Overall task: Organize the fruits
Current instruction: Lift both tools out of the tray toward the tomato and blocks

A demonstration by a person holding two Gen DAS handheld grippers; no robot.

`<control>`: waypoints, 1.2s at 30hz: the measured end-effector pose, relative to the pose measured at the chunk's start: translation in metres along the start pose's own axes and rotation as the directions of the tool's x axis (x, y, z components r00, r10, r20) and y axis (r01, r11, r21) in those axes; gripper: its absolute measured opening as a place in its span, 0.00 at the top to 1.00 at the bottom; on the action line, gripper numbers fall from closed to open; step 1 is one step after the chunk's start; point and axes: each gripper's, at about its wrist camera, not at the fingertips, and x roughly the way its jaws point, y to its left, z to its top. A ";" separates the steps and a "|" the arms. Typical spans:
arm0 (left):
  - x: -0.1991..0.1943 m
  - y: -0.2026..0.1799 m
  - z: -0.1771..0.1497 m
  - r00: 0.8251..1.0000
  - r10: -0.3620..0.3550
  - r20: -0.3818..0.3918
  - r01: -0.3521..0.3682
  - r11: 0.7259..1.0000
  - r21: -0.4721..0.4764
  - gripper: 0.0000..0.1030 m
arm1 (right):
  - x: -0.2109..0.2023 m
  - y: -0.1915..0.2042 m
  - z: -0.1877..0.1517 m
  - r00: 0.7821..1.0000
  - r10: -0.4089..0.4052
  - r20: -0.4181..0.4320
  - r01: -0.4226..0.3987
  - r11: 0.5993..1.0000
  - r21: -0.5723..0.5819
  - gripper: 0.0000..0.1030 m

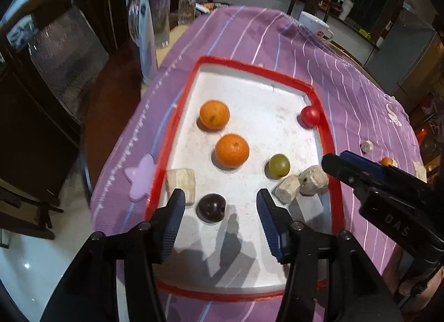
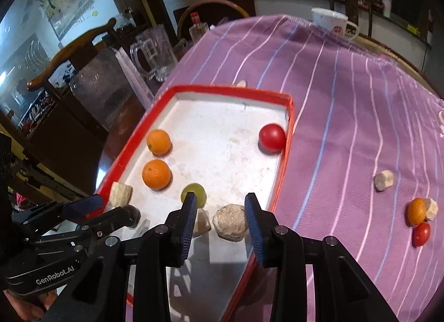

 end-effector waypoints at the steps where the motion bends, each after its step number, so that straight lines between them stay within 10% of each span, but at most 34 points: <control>1: -0.006 -0.004 0.001 1.000 0.015 0.012 -0.015 1.000 0.012 0.46 | -0.006 0.000 0.000 1.000 -0.002 0.013 0.002 1.000 0.003 0.62; 8: -0.047 -0.034 0.005 0.988 0.100 0.118 -0.111 0.990 0.087 0.25 | -0.044 -0.011 -0.010 0.998 -0.012 0.069 0.007 0.997 0.072 0.60; 36: -0.090 -0.134 -0.024 0.972 0.163 0.171 -0.194 0.964 0.181 0.25 | -0.112 -0.084 -0.052 0.994 -0.014 0.107 -0.005 0.985 0.171 0.55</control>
